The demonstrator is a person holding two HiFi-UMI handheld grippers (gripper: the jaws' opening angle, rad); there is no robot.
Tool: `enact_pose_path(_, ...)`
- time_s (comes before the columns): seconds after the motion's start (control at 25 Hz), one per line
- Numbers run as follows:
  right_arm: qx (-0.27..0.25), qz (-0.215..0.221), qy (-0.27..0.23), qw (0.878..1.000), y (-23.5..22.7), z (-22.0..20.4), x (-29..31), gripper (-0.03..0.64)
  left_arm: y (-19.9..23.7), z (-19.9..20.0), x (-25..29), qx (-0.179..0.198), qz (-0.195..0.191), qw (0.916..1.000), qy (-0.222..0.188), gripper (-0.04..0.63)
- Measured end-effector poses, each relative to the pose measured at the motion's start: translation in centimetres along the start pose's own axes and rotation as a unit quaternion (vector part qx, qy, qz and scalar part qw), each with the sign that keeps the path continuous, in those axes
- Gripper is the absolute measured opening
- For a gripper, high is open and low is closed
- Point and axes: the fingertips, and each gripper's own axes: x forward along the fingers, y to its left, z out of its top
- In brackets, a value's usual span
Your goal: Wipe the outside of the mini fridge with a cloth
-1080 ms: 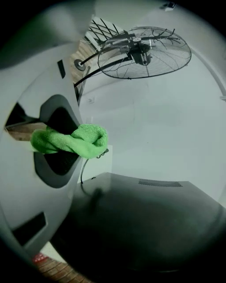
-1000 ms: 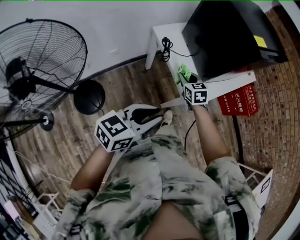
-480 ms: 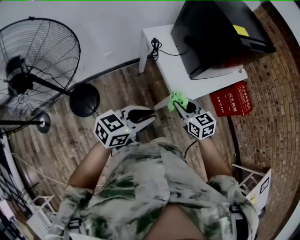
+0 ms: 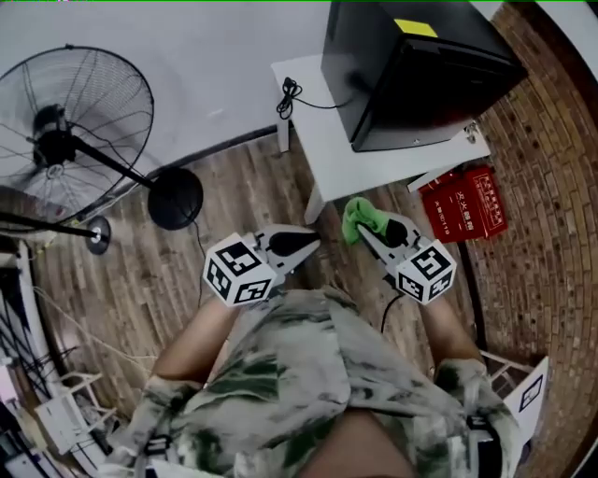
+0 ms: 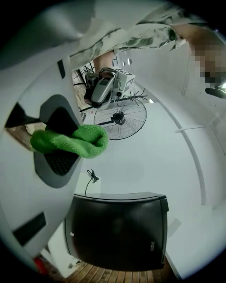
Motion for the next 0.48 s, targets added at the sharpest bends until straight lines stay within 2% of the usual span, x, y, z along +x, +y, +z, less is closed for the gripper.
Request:
enact_pose_path(0.2,-0.003,0.021,-0.008,1.0,0.3,-2.5,-6.5,0.118,-4.9,-2.4,3.3,-0.009,0.024,0.9996,0.005,0.032)
enact_pose_path(0.48,0.029,0.041,-0.024,0.998,1.2,-5.1,-11.2,0.118,-9.1,-4.7,5.7,-0.026,0.043,0.9986,0.017,0.031)
